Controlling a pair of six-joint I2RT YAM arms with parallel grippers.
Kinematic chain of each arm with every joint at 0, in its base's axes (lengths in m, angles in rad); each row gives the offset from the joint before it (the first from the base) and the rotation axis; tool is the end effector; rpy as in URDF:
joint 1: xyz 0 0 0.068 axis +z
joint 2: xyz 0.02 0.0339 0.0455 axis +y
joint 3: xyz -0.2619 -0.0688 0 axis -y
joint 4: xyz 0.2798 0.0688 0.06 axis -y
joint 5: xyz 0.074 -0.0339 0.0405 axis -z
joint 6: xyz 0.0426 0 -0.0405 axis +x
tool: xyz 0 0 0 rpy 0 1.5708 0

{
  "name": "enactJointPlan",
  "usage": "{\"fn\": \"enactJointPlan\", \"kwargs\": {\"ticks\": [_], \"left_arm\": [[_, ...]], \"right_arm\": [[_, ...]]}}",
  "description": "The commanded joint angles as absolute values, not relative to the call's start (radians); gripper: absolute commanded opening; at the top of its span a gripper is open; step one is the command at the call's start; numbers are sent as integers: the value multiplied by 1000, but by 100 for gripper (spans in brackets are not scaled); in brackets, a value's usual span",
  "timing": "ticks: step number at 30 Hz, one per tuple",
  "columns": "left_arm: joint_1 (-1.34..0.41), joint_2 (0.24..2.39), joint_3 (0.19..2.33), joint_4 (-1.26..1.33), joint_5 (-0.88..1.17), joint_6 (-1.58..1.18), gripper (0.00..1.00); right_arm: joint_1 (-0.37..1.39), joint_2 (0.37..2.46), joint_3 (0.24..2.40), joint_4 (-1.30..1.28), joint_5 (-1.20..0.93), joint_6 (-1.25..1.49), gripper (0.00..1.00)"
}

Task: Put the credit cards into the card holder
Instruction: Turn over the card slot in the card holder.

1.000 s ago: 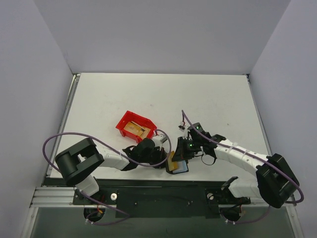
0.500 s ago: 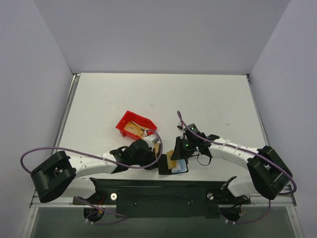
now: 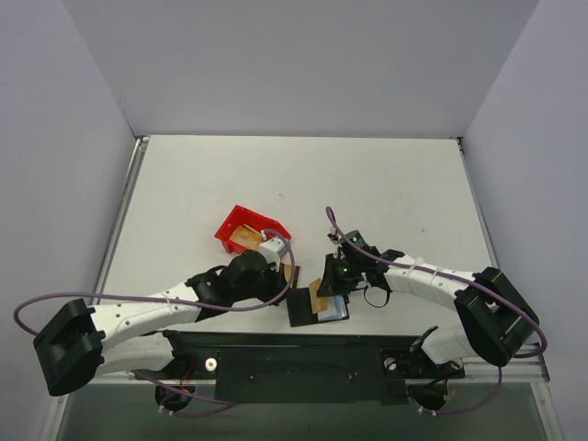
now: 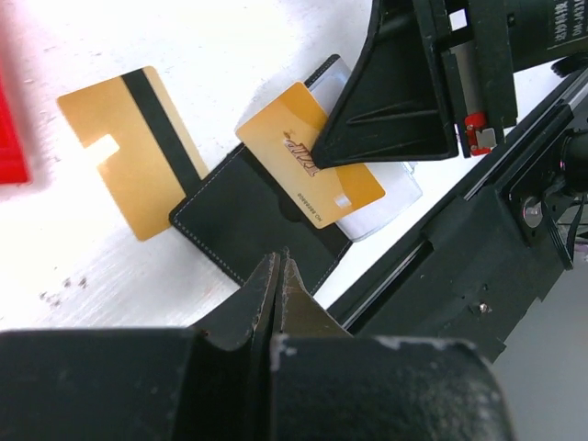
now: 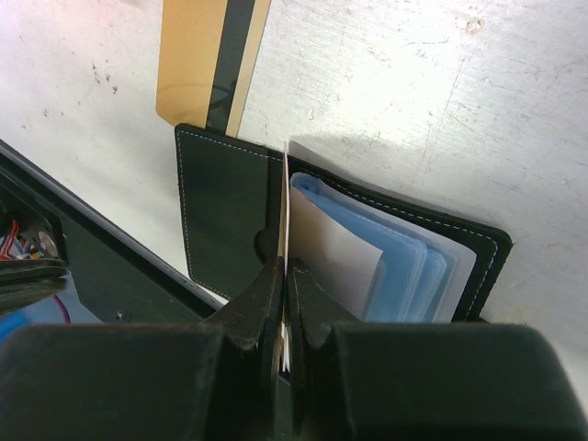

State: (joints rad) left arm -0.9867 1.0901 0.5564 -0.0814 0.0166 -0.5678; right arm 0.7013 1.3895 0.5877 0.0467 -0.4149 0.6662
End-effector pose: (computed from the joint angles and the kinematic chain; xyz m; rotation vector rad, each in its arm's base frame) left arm 0.1458 -0.2219 0.1878 0.4944 2.2778 -0.8603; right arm 0.2126 0.2020 0.1343 -0.2751 2.5319 1.1061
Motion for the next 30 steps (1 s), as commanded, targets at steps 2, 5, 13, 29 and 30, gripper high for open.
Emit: {"fn": "enactJointPlan", "kwargs": {"ticks": [2, 5, 13, 29, 30], "left_arm": [[-992, 1244, 581, 100, 97, -545, 0], [-996, 1307, 580, 165, 92, -555, 0], [-997, 1482, 591, 281, 141, -566, 0], [-1008, 1575, 617, 318, 181, -569, 0], [-1009, 1580, 618, 316, 183, -569, 0]], "right_arm": [[709, 1385, 606, 40, -390, 670, 0], [709, 1381, 601, 41, -391, 672, 0], [710, 1376, 601, 43, -388, 676, 0], [710, 1348, 597, 49, -368, 692, 0], [709, 1341, 597, 48, -364, 692, 0]]}}
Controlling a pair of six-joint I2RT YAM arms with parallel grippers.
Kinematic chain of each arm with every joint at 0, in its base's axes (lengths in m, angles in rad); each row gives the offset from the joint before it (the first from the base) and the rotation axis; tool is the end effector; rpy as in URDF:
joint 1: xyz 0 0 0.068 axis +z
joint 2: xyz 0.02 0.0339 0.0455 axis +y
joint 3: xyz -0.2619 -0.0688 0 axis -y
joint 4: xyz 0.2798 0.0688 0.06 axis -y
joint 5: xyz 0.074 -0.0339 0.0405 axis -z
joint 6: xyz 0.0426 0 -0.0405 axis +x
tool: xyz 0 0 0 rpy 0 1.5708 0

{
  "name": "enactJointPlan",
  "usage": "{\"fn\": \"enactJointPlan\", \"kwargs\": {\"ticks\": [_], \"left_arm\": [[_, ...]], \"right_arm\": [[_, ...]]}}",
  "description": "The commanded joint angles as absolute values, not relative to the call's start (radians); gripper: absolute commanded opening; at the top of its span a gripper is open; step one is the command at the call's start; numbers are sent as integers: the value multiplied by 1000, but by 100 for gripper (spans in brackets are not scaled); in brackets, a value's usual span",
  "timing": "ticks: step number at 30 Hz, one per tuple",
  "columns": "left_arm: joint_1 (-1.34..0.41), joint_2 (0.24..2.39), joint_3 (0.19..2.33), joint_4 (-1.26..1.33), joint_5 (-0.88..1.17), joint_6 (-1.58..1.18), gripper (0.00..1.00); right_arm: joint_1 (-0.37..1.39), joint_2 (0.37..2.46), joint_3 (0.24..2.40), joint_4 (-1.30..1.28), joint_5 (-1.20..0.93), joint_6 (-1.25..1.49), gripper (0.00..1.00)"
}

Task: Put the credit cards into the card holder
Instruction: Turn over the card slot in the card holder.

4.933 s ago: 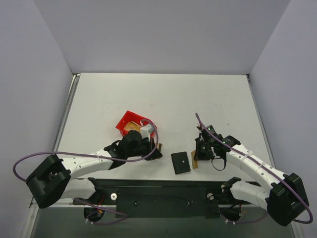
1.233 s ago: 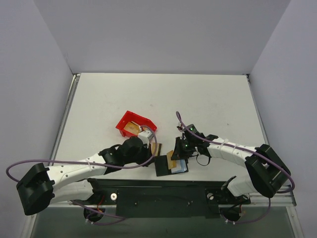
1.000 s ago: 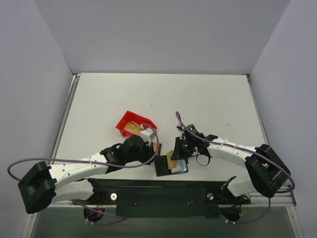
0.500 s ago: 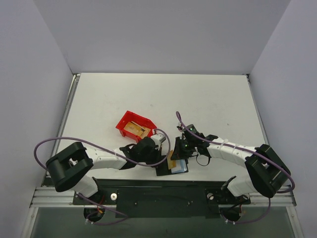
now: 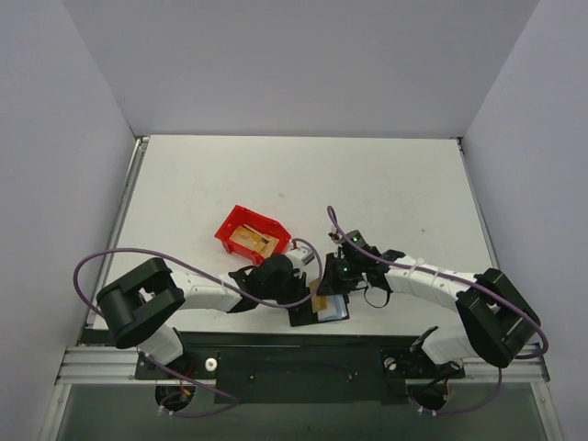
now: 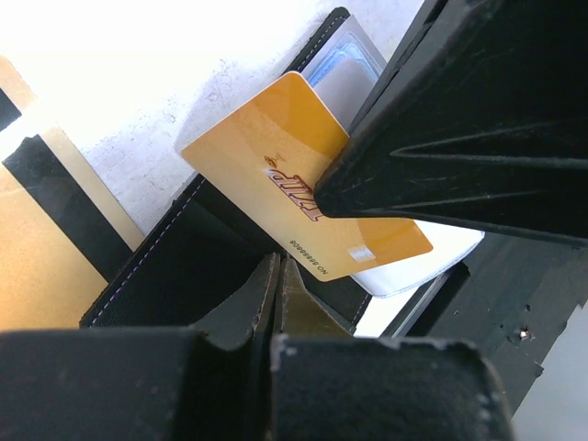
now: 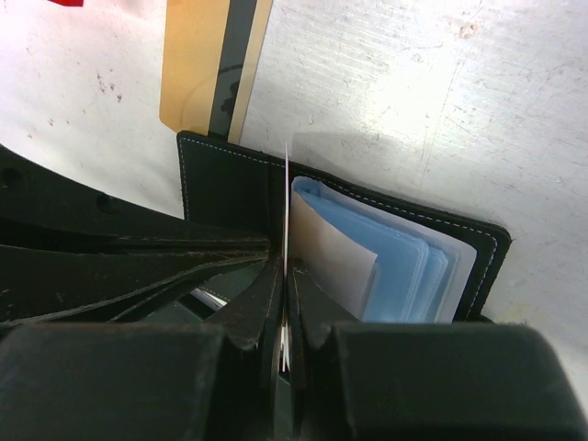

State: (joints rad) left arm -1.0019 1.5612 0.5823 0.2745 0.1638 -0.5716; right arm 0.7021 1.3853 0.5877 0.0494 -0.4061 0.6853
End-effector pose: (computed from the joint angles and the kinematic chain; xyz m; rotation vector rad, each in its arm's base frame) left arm 0.1621 -0.2664 0.1015 0.6195 2.3950 -0.9528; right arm 0.2128 0.2021 0.1356 -0.2487 2.5309 1.1074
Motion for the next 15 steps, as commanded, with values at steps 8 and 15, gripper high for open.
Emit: {"fn": "enactJointPlan", "kwargs": {"ticks": [8, 15], "left_arm": [[-1017, 1592, 624, 310, 178, -568, 0], [-1019, 1606, 629, 308, 183, -563, 0]], "right_arm": [[704, 1194, 583, 29, -318, 687, 0], [669, 1008, 560, -84, -149, 689, 0]]}}
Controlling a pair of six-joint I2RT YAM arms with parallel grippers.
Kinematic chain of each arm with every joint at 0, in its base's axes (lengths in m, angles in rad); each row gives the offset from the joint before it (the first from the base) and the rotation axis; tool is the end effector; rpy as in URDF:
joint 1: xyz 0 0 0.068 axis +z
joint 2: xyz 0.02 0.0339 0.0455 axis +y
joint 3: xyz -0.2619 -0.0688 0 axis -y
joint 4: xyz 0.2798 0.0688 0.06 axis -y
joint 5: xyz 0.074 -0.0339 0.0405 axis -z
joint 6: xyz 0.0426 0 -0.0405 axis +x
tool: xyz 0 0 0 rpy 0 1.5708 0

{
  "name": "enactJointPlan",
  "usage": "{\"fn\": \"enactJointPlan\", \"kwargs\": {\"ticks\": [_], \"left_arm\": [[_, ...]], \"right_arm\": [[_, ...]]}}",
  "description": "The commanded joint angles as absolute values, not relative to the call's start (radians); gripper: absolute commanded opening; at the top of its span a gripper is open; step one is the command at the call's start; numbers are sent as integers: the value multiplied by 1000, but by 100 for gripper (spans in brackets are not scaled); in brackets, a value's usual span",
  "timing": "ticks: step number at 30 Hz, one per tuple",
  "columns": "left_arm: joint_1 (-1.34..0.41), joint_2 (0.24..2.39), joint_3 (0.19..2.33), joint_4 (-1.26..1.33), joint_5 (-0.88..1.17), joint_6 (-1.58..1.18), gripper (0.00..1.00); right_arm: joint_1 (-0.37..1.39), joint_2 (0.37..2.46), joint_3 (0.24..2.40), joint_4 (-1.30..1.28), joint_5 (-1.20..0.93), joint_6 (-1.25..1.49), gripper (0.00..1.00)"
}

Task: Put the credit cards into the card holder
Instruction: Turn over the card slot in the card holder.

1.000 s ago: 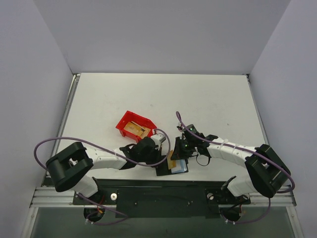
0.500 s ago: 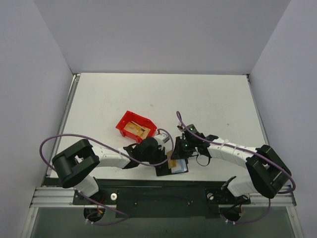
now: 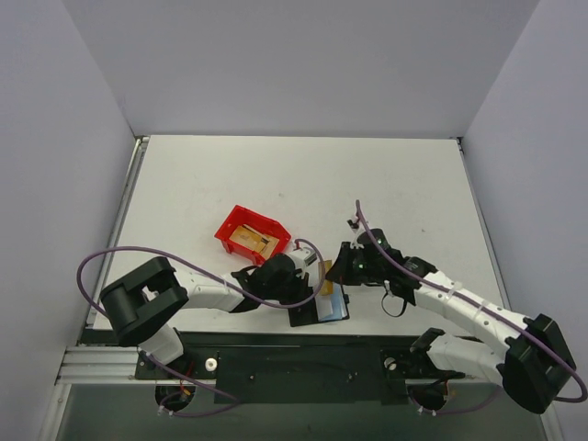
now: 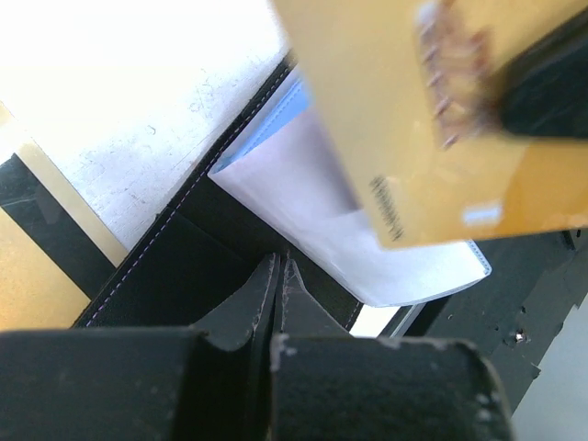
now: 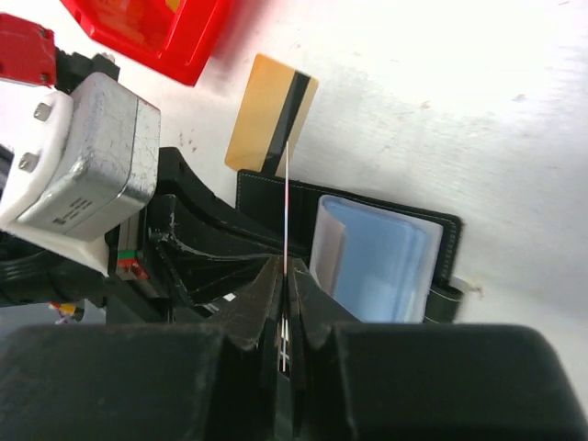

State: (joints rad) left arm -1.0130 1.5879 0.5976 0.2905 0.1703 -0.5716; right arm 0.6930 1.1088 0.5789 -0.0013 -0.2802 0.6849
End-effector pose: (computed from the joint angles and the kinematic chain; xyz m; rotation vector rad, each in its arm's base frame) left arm 0.1616 -0.2726 0.0996 0.6370 2.3906 -0.9671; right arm 0.2034 0.1842 0.2001 -0.1931 2.2776 1.0769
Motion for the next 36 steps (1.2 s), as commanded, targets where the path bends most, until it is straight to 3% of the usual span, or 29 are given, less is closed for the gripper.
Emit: {"fn": "enactJointPlan", "kwargs": {"ticks": [1, 5, 9, 25, 36], "left_arm": [[-1020, 1608, 630, 308, 183, -563, 0], [-1020, 1612, 632, 308, 184, -561, 0], [-1020, 1612, 634, 305, 184, -560, 0], [-1020, 1592, 637, 281, 175, -558, 0], [-1020, 1384, 641, 207, 129, -546, 0]], "right_arm": [[664, 991, 554, -112, -131, 689, 0], [632, 931, 555, -205, -48, 678, 0], [615, 971, 571, -253, -102, 649, 0], [621, 1052, 542, -92, -416, 634, 0], [627, 1098, 525, 43, -537, 681, 0]]}}
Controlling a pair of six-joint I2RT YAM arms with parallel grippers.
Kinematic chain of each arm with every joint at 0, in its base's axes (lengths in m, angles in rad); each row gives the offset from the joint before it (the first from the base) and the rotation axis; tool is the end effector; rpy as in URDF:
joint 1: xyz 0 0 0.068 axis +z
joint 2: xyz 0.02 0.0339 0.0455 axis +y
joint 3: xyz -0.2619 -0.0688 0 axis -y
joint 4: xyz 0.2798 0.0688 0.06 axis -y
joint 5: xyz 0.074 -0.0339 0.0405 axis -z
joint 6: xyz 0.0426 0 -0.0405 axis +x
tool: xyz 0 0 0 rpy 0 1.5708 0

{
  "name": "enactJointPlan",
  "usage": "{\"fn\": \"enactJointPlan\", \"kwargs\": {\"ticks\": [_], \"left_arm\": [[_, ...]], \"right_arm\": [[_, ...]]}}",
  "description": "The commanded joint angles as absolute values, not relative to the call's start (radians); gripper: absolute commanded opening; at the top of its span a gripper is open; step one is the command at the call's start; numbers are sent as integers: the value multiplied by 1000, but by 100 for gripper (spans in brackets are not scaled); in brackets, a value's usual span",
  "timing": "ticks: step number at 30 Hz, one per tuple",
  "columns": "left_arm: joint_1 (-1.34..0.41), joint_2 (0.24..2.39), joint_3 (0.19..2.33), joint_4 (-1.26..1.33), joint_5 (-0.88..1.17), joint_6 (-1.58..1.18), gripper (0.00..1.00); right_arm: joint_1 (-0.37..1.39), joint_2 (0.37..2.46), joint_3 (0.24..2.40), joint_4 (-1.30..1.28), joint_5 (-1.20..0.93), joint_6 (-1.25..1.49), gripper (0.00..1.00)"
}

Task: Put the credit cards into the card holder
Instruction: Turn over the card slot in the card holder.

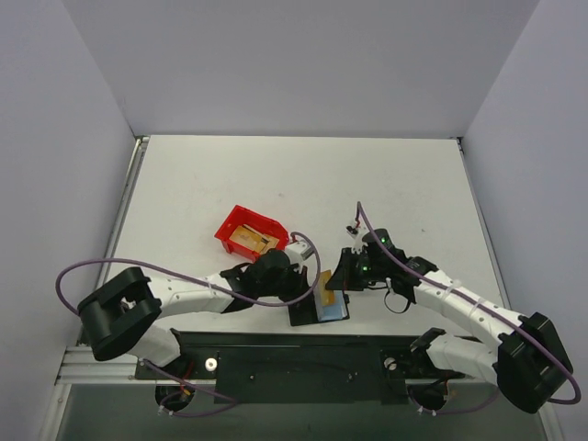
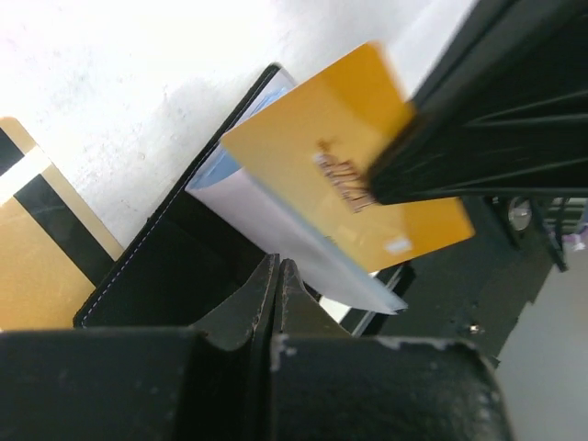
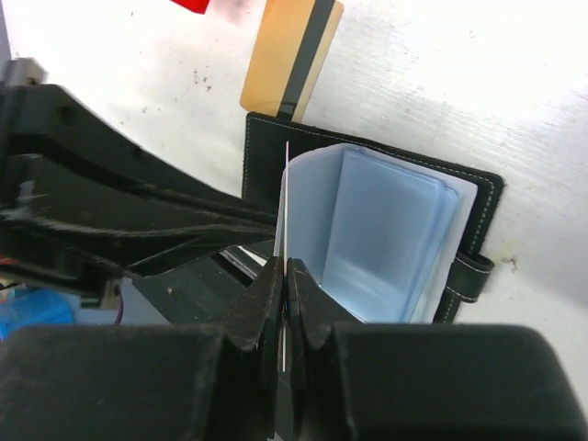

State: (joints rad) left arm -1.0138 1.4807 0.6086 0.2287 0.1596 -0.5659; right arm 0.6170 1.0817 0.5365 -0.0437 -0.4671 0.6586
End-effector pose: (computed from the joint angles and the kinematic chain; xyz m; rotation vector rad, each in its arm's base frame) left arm 0.1609 -0.2711 0.1291 0.6295 2.3294 -0.9920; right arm 0.2013 0.1663 0.1887 -0.2488 2.3453 1.1919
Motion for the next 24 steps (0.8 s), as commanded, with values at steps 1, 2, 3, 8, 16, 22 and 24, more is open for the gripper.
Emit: {"fn": "enactJointPlan", "kwargs": {"ticks": [1, 2, 3, 8, 16, 22, 24], "left_arm": [[-1020, 1372, 643, 189, 115, -542, 0], [-1019, 1350, 641, 180, 106, -540, 0], [-1019, 1335, 643, 157, 89, -537, 0], [-1008, 1215, 624, 75, 14, -532, 0], [-948, 1078, 575, 17, -54, -523, 0], [-945, 1138, 584, 41, -23, -522, 0], [-945, 1173, 584, 70, -6, -526, 0]], "right_arm": [[627, 1103, 523, 52, -540, 684, 0], [633, 1115, 523, 61, -541, 689, 0], [634, 1121, 522, 72, -541, 692, 0], [673, 1192, 531, 120, -535, 698, 0], [721, 1301, 543, 149, -486, 690, 0], [724, 1341, 552, 130, -443, 687, 0], [723, 1351, 555, 124, -431, 692, 0]]}}
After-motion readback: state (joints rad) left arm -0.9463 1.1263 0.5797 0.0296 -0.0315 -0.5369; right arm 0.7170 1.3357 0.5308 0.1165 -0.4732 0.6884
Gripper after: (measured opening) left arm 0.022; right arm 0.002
